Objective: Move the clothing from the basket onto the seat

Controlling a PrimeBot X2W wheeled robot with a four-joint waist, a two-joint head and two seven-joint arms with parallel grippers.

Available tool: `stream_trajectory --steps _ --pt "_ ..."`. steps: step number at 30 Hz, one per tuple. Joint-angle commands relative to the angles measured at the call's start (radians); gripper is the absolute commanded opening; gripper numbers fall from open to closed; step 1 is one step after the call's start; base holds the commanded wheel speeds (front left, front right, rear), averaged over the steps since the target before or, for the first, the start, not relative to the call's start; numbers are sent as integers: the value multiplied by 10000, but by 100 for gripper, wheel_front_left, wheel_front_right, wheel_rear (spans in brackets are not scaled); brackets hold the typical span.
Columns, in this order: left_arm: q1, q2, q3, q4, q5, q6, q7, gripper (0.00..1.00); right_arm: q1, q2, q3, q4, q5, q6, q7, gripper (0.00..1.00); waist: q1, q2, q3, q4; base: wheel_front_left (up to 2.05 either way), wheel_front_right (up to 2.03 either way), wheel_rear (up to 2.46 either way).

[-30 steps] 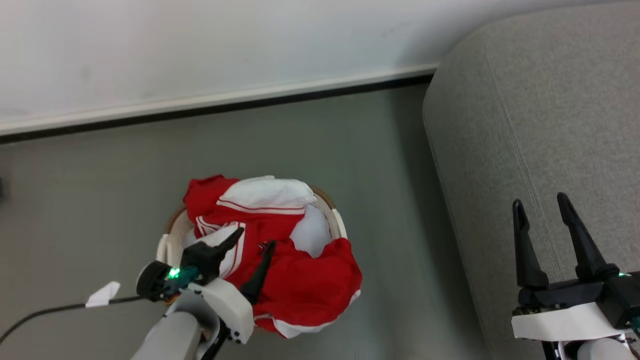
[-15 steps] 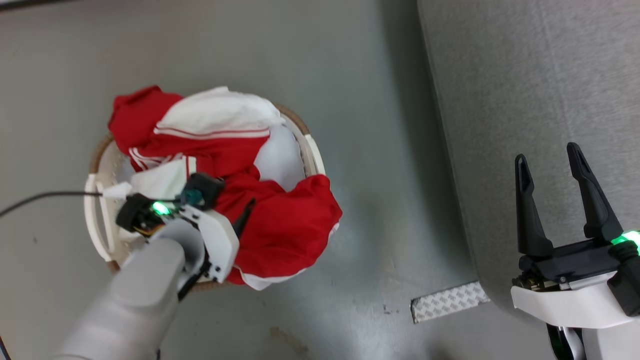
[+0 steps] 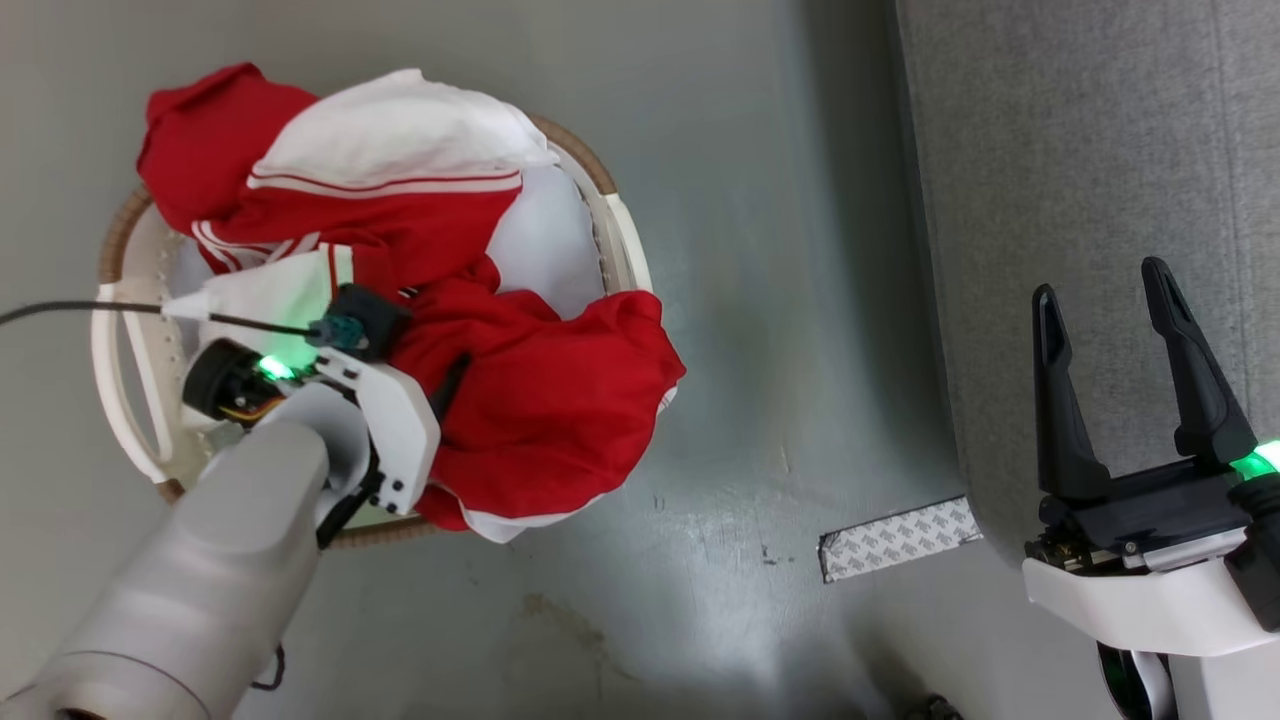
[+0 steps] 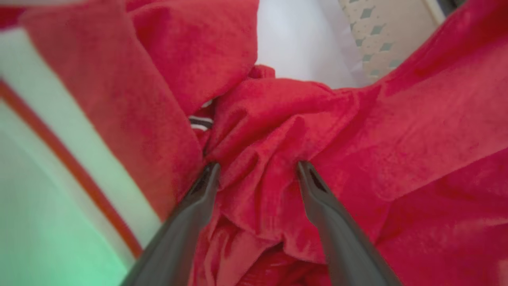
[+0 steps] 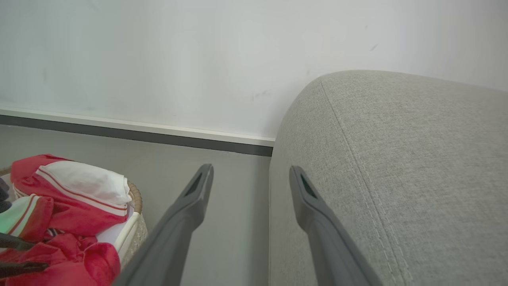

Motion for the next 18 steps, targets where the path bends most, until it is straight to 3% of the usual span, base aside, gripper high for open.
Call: stream_trajectory --steps 1,3,4,6,12,18 --pt "-140 168 -138 69 -259 17 9 100 -172 -15 10 -90 -87 -21 3 100 -2 0 229 -41 0 0 0" --pt "-217 180 -342 36 -490 17 -20 100 -189 -15 -4 -125 -66 -21 3 100 -2 0 366 -63 0 0 0" --pt "-257 190 -479 -21 -619 17 -74 92 -187 -15 -8 -127 -64 -21 3 100 -2 0 409 -67 0 0 0" --pt "-343 217 -696 -129 -816 17 -227 0 -206 -15 -11 -132 -45 -21 3 100 -2 0 473 -67 0 0 0" --pt "-365 176 -1190 -171 -1539 17 -570 0 -355 -17 -91 22 164 -21 3 100 -2 0 217 47 0 0 0" --pt "-53 343 -1308 -635 -2366 17 -1330 0 -357 -18 -80 400 254 -21 2 100 -2 0 -1052 351 0 0 0"
